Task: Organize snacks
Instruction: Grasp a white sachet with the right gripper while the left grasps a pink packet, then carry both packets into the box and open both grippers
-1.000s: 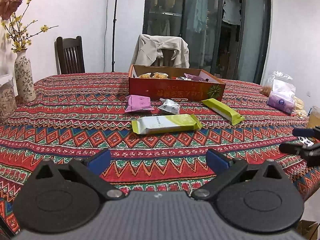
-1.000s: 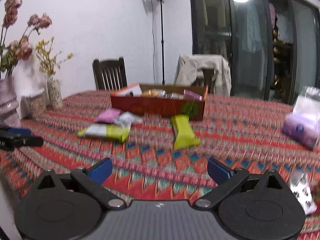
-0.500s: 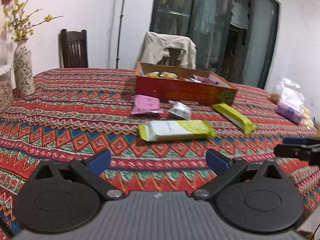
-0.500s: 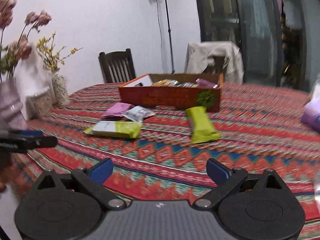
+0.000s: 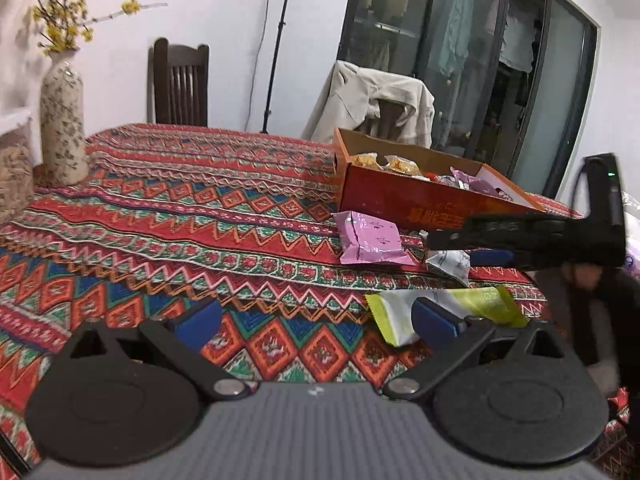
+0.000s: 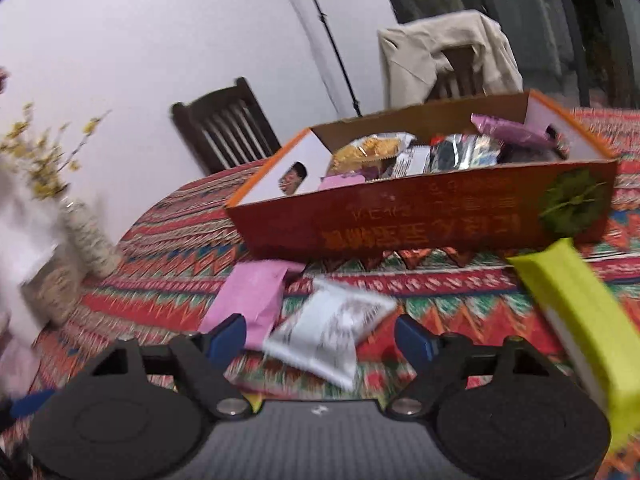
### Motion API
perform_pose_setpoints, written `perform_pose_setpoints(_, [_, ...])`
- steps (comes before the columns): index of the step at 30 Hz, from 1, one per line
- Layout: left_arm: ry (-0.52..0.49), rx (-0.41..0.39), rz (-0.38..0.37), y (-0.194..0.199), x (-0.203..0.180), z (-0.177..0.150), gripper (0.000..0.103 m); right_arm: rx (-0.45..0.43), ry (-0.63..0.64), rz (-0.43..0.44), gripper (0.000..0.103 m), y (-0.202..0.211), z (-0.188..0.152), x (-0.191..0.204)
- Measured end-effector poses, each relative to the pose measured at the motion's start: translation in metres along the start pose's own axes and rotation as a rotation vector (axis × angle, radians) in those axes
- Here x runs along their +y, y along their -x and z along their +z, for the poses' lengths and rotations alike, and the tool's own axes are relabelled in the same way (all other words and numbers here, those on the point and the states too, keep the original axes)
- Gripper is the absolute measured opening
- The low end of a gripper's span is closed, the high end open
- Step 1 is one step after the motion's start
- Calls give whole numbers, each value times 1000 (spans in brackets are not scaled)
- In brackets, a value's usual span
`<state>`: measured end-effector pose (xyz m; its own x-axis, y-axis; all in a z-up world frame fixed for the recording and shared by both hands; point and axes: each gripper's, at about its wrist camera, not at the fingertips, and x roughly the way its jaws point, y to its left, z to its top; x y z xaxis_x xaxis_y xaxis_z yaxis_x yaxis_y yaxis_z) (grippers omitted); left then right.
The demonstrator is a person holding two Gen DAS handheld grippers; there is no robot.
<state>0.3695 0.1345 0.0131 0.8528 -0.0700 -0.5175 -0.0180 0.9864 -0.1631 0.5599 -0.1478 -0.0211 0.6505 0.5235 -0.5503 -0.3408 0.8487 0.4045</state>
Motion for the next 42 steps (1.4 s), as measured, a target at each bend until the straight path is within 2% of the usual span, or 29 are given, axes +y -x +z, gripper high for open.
perform_pose_setpoints(2, [0,10,-18,-12,-1,8,103,25,18,-30,72,-20,5,2])
perform_pose_setpoints(4, [2,18,-48,-27,-5,17,103,24,91,-63,53,-27,6,5])
perform_pose_setpoints(6, [15,39,-69,-43,-12,24,103,21,140,-94,46,-24,6,0])
perform_pose_setpoints(9, [-10,51,-100,-70,-32,35,102,12,223,-166,46,-11,8,-12])
perform_pose_setpoints(13, [-81,85,-77,-115,-57,50,99,10,266,-176,45,10,6,-36])
perform_pose_setpoints(16, [-162,102,5,-138,-70,50,88,4,281,-159,45,20,1,-46])
perform_pose_setpoints(17, [-157,120,3,-145,-70,50,87,-2,281,-151,45,24,-1,-49])
perform_pose_setpoints(19, [-127,154,-1,-155,-65,50,78,-21,275,-144,45,30,-3,-55])
perform_pose_setpoints(20, [-123,148,7,-157,-65,50,77,-33,269,-143,45,32,-3,-57])
perform_pose_setpoints(22, [-145,142,23,-159,-67,52,63,-40,253,-118,45,37,-5,-60])
perform_pose_setpoints(25, [-145,143,5,-160,-69,52,63,-40,264,-82,45,39,-7,-56])
perform_pose_setpoints(29, [-167,125,49,-145,-74,44,63,-20,294,-78,45,35,-12,-50])
perform_pose_setpoints(32, [-140,77,57,-113,-74,38,63,-28,290,-76,45,36,-12,-50])
perform_pose_setpoints(37, [-74,-8,20,-35,-76,25,63,-81,272,-74,45,60,-11,-45])
perform_pose_setpoints(42, [-50,7,-45,24,-83,-5,63,-110,330,-46,45,111,-40,-29])
